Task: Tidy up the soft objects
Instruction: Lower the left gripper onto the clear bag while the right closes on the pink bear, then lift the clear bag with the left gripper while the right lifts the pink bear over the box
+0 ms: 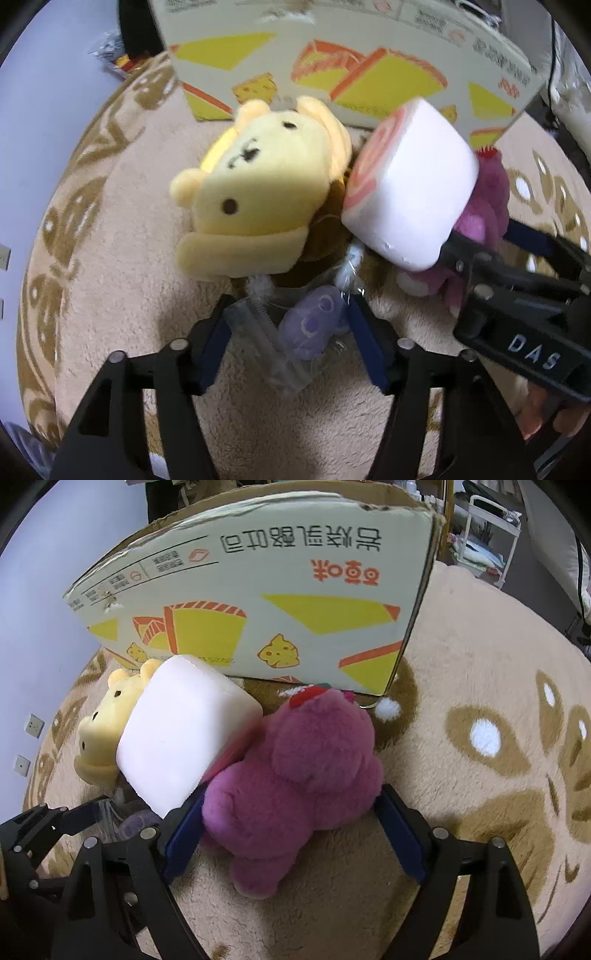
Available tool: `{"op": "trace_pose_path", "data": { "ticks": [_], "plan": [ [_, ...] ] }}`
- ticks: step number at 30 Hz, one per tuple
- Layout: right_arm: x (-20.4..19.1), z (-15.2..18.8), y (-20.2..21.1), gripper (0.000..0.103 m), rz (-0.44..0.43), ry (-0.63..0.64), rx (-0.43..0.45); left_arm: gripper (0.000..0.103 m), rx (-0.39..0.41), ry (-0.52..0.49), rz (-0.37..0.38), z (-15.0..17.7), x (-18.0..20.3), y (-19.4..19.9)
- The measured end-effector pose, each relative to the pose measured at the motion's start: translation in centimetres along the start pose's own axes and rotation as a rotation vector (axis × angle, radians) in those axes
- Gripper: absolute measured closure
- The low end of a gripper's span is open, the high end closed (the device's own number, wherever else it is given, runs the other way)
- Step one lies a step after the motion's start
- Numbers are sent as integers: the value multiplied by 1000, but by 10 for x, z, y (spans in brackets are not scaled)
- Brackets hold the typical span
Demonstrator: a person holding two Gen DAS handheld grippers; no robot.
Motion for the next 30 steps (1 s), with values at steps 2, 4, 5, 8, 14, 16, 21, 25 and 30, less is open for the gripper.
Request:
{"op": "trace_pose_path", "data": {
  "ticks": [2,4,5,8,14,16,21,25,30],
  "plan": [
    [1,0,-1,10,-2,2,-4,33,-12,-39,1,0,4,-4],
    [2,-1,0,10,3,13,-4,32,-24,-38,10,2,8,-4],
    [2,-1,0,10,4,18,-2,33,-32,-26,25,1,8,-5],
    [-6,-3,-1,14,-2,19,-1,36,-43,7,54,0,8,-7],
    [-10,-3,6,19,-12,20,-1,50,-37,66,77,-4,0,1],
    [-9,-4,11,20,-12,22,-1,56,-26,95,90,-8,-8,4],
    [-5,-3,18,21,0,24,-2,64,1,102,95,-10,-12,15],
    [-1,-3,25,22,9,25,7,72,41,76,102,-3,-18,32],
    [4,-6,39,22,8,13,31,90,95,54,185,-6,0,58]
  ]
}}
Point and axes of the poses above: each gripper's, at about its wrist camera, not at the fingertips, and y roughly against the way its jaws point, x to its right, z to its underside, the point moved 10 cm from there along -y, roughly the way its jaws point, and after that the axes turned 14 degrees about x, right-handed, at the moved point
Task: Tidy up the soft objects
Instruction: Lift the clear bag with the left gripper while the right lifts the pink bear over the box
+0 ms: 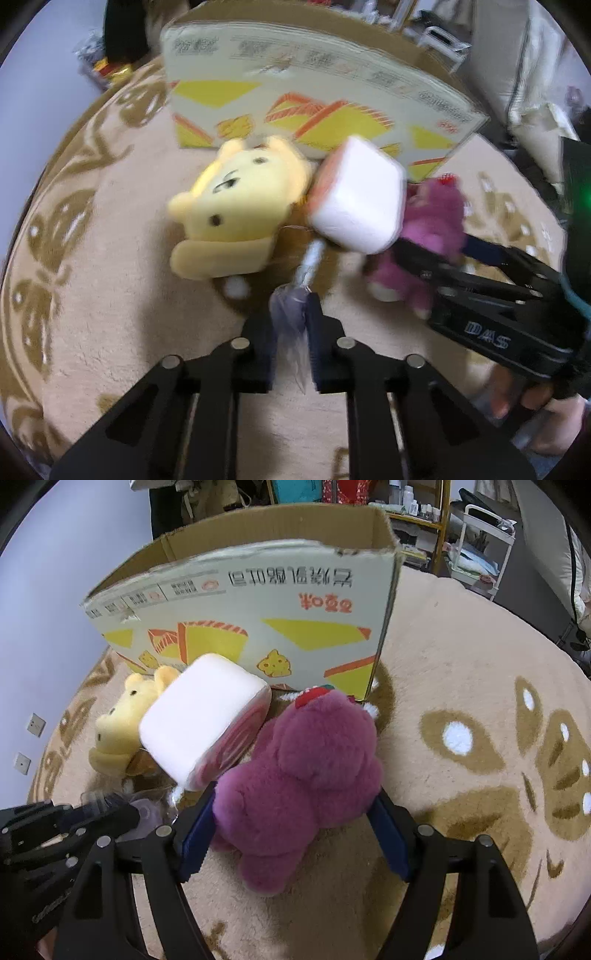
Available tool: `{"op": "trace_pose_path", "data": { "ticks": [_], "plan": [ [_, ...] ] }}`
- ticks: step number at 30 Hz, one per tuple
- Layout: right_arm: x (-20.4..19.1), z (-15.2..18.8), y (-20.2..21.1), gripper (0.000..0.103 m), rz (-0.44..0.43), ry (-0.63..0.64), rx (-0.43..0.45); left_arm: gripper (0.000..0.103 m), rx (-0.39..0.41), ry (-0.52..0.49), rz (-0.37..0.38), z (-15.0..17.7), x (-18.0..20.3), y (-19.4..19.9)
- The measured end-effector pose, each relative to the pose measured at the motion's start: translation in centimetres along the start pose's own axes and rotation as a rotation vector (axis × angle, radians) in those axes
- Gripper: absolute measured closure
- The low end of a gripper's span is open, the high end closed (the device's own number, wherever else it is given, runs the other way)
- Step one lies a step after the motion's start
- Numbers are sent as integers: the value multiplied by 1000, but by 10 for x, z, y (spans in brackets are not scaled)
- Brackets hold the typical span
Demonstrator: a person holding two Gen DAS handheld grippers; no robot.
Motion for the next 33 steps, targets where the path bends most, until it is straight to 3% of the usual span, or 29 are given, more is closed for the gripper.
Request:
{"op": "trace_pose_path", "data": {
  "ticks": [6,19,24,33],
  "plan": [
    [2,-4,17,22,2,-11,33,92,52,-75,-26,-1,14,15],
    [-6,-37,72,22,-37,-12,215,92,409,-141,-145,-62,14,79],
    [-3,-57,94,22,-39,-21,321,92,498,-145,-174,-82,8,95],
    [-1,-91,123,22,-6,-27,538,92,589,-176,-157,-106,14,106]
  ]
}}
Point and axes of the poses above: each gripper's, at about its wrist camera, not at the fingertips, and y roughly against the way its jaws point, x to its right, z to its underside, the point moved 10 cm from there along -y, roughly the way its jaws point, and after that the axes turned 14 degrees about x, right-handed, at the moved point
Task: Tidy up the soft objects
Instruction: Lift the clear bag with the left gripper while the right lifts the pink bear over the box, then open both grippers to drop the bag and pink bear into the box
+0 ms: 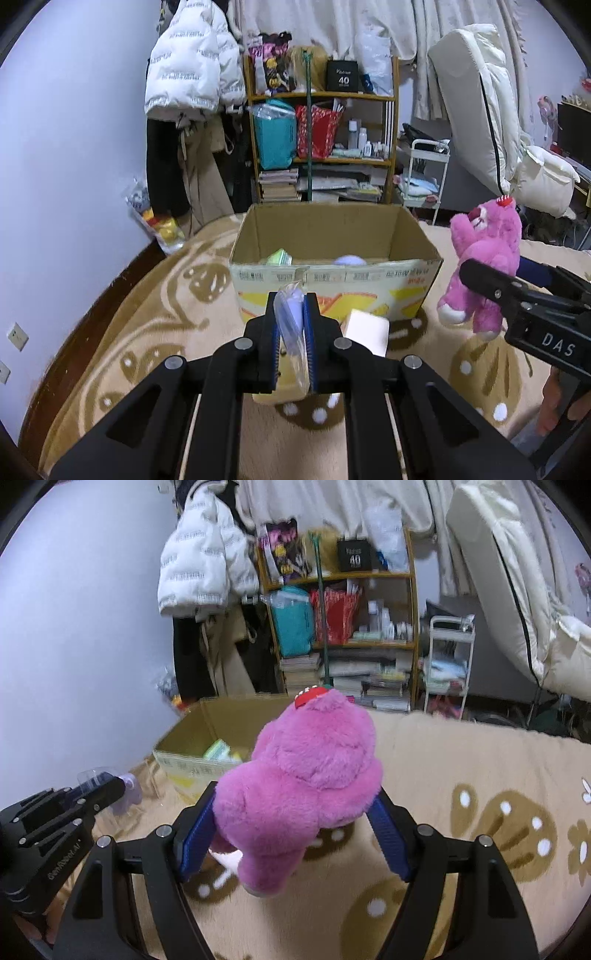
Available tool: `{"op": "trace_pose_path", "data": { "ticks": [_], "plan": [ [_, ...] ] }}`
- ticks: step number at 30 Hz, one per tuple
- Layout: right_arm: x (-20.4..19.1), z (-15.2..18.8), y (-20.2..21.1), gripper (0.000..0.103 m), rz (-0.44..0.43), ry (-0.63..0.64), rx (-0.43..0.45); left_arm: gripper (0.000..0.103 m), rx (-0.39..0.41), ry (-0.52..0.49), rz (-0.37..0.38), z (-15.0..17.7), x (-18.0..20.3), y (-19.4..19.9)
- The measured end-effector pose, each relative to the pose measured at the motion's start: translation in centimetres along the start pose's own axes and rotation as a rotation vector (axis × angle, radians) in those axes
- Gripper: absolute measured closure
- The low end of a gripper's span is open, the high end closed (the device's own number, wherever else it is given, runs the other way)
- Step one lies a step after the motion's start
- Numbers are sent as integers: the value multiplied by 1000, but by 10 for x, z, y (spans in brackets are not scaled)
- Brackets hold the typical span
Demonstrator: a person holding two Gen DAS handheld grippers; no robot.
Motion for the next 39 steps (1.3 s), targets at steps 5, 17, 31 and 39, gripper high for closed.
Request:
{"op": "trace_pose_path", "data": {
  "ticks": [5,17,31,39],
  "plan": [
    [-5,-16,-3,22,-9,8,59,92,41,-27,18,-15,5,-5],
    [-4,-48,-19,22,10,52,163,92,132,-73,4,-54,0,-23],
    [8,-52,-68,22,9,147,133,92,134,-10,57,-60,-11,-74],
    [14,-39,-97,21,-34,75,106,92,81,30,59,-40,-16,-102]
  ]
}}
Point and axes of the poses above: each gripper's, at about its wrist camera, not at the fingertips, and y roughly against the way its jaws point, x to its right, z to its underside, the point moved 10 cm from there along -y, roughly the way its jaws point, and after that the axes turned 14 degrees about x, right-handed, at the moved point
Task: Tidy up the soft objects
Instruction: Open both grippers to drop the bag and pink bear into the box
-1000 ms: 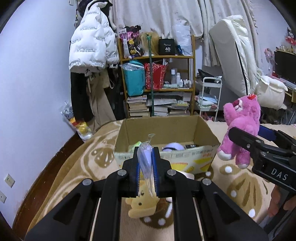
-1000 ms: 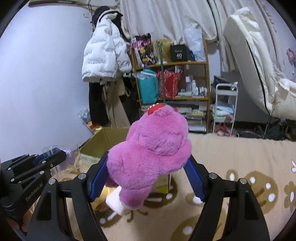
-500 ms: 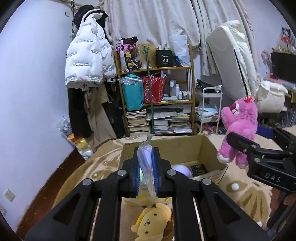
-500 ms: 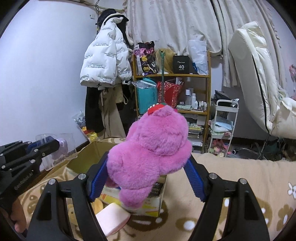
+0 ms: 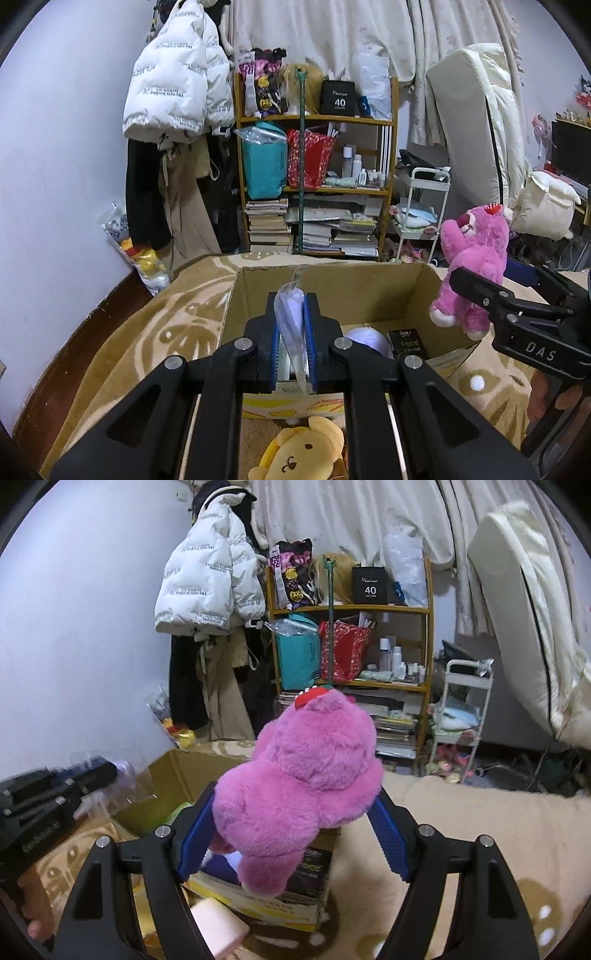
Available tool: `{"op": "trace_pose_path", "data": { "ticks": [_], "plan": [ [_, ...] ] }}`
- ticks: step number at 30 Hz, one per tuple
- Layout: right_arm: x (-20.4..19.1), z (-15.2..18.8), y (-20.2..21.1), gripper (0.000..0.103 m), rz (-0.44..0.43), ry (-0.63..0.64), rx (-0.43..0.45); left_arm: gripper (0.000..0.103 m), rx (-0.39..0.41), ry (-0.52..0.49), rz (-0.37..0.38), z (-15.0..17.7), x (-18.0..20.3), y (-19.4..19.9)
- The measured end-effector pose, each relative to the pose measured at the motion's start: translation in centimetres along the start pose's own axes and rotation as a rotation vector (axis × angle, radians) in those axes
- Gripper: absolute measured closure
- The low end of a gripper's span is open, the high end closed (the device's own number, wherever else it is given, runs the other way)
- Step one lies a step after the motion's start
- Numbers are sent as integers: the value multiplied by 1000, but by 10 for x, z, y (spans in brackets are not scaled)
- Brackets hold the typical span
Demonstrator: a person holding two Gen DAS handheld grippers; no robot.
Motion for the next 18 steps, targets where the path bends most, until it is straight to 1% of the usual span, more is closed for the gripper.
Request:
{"op": "trace_pose_path", "data": {
  "ticks": [3,5,10,12,14,16,18],
  "plan": [
    [-1,3,-7,20,-30,-19,0,91,-28,3,-8,7,-2,-8],
    [-3,10,-13,19,-45,-21,-25,91,-72,3,-6,17,-2,-14],
    [-3,27,-21,16,-50,-28,-75,88,-111,-30,-29,32,-2,-21],
    [-3,28,-22,16,-59,-39,-81,85,-134,-27,-33,36,-3,-22],
    [-4,27,-20,15,-66,-47,-75,85,-159,-12,-35,40,-5,-24],
    [-3,26,-18,10,-71,-54,-66,84,-176,6,-36,44,-9,-24],
    [-6,24,-15,9,-90,-66,-62,76,-188,14,-43,45,-12,-24]
  ]
}}
Point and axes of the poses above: each gripper's, at about its wrist camera, not at the fingertips, and y roughly against the way its jaws point, x to its right, z to its underside, the point moved 10 cm from there along -y, roughly the way its jaws point, and after that the axes turned 14 degrees about x, right-handed, at the moved point
